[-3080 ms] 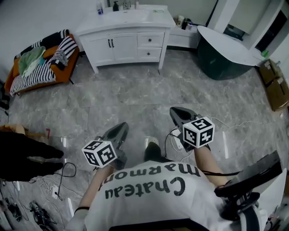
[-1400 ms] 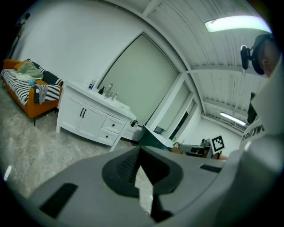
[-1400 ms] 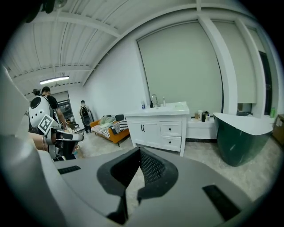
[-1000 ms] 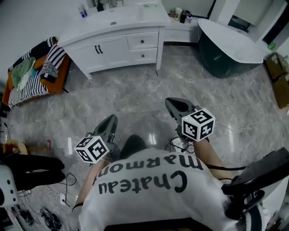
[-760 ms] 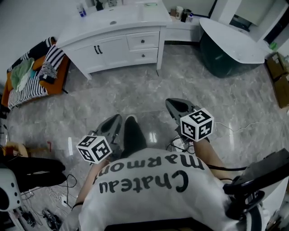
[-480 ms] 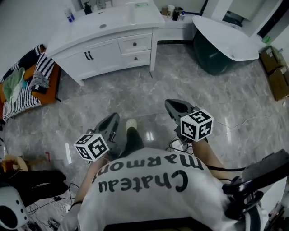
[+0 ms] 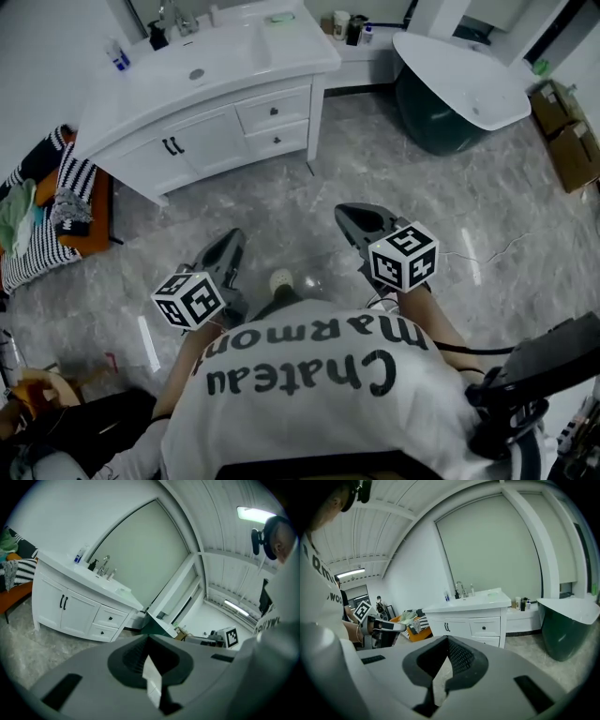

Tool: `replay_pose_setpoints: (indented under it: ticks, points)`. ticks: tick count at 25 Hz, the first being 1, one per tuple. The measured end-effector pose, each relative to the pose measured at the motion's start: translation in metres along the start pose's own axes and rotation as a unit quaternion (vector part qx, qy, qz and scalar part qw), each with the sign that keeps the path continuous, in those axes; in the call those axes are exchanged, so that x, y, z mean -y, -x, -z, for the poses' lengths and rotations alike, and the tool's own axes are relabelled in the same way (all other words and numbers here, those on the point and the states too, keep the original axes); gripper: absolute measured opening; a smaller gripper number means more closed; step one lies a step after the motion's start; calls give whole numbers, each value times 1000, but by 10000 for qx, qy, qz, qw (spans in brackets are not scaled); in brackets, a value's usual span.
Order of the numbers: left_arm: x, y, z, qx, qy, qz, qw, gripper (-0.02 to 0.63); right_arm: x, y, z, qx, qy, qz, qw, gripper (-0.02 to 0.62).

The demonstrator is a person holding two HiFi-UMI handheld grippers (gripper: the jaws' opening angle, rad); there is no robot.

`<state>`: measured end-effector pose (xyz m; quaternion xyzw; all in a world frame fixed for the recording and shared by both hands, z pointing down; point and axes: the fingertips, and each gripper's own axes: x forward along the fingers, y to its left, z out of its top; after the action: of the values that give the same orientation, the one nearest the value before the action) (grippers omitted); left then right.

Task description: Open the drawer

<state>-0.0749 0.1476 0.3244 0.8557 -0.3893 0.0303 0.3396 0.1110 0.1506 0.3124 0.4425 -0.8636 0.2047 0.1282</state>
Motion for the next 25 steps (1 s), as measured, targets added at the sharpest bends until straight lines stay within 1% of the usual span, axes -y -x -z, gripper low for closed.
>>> replay_pose_setpoints:
  ticks: [2, 4, 7, 10, 15, 21, 25]
  points:
    - [-16, -14, -15, -47, 31, 49, 10000, -8, 2, -17, -11, -2, 0, 18, 10000, 3]
    - [-25, -29, -32, -71, -10, 182, 9998, -8, 6, -33, -19, -61, 73, 65, 9999, 3]
    - [-34, -51, -56, -120, -227, 395, 9989, -8, 17, -55, -34, -122, 107, 215, 9996, 3]
    - [-48, -66, -72, -228, -412, 480, 9977, -8, 22, -77, -49, -88, 40, 263, 9996, 3]
    - [-74, -83, -90, -285, -348, 532, 9976, -8, 27, -104, -55, -165, 64, 344, 9993, 3]
    - [-81, -102, -98, -389, -362, 649, 9965, -8, 38, -120, -53, -235, -86, 446, 9987, 3]
    - [-86, -108, -102, -442, -347, 655, 9963, -8, 42, -129, -54, -260, -177, 448, 9985, 3]
